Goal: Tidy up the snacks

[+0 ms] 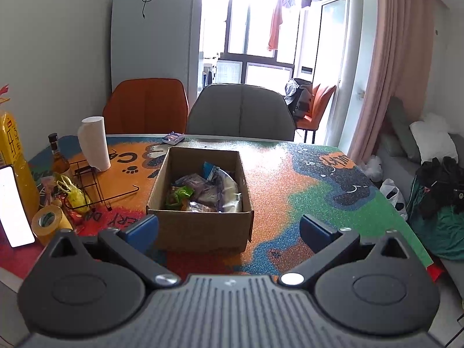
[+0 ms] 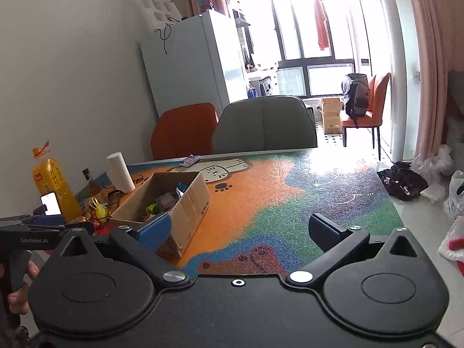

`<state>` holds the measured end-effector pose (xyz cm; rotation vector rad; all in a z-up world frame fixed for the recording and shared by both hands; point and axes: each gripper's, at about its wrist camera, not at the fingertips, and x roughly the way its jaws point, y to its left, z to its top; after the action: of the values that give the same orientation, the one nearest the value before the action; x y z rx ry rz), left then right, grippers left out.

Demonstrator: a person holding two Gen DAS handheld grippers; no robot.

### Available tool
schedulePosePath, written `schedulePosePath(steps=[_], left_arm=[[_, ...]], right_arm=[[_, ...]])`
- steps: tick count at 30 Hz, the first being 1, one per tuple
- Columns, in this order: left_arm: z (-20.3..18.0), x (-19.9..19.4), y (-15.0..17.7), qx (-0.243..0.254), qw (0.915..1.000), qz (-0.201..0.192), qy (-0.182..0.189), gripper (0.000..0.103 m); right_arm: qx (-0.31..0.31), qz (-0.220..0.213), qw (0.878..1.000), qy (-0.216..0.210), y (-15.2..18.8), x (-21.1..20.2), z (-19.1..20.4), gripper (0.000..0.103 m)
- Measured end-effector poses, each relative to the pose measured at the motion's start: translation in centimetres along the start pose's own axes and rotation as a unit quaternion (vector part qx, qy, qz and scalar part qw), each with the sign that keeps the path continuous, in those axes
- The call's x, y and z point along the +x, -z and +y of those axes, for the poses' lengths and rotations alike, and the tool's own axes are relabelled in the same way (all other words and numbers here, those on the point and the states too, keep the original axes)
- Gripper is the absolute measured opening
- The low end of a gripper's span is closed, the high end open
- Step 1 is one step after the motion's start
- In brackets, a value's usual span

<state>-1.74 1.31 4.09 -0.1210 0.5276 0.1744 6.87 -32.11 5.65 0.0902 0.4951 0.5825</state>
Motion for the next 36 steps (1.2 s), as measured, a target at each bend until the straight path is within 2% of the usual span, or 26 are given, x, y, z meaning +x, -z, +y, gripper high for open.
schedulePosePath(steps=[36], left_arm=[[0.17,0.84,0.5,-0.003,0.9999,0.013,0.004,0.103]], right_arm=[[-0.02,0.019,1.0,0.006,0.26,0.49,0.24,0.103]])
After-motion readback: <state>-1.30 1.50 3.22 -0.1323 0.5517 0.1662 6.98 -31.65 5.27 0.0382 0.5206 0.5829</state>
